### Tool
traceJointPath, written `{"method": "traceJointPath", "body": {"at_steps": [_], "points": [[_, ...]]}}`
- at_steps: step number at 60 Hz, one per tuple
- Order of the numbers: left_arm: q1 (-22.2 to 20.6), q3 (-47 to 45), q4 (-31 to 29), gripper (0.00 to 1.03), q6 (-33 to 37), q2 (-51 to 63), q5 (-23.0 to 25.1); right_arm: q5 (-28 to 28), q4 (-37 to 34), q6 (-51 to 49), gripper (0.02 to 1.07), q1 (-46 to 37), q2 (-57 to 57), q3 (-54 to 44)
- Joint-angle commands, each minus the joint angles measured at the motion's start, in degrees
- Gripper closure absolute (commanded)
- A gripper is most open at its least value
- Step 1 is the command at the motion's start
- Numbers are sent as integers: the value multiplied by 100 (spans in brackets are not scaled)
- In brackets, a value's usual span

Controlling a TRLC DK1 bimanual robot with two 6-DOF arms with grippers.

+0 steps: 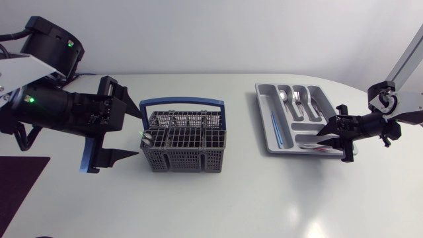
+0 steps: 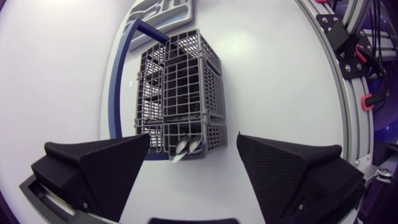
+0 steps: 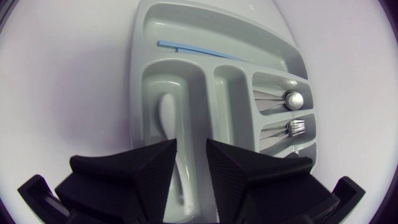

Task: Unload the cutlery basket into the drawer organizer.

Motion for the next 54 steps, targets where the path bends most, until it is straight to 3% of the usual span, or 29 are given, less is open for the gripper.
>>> {"method": "traceJointPath", "body": {"at_steps": [1,14,30,47,54], "points": [[25,-203,15,6,299,-117,-11,58,53,-34,38,32,-39,-152],[33,-432,147,7,554,-328,-126,-30,44,291,18,6,-689,-346],[7,-1223,1026,13,862,-838,-354,-399,80,792,15,182,-1700,-970],[-2,-1820,1782,50,1090,-1207,-380,-566,387,1319,14,612,-2764,-1954],[-11,-1987,2089,54,1222,-1163,-380,-610,501,1521,14,735,-3106,-2288]]}}
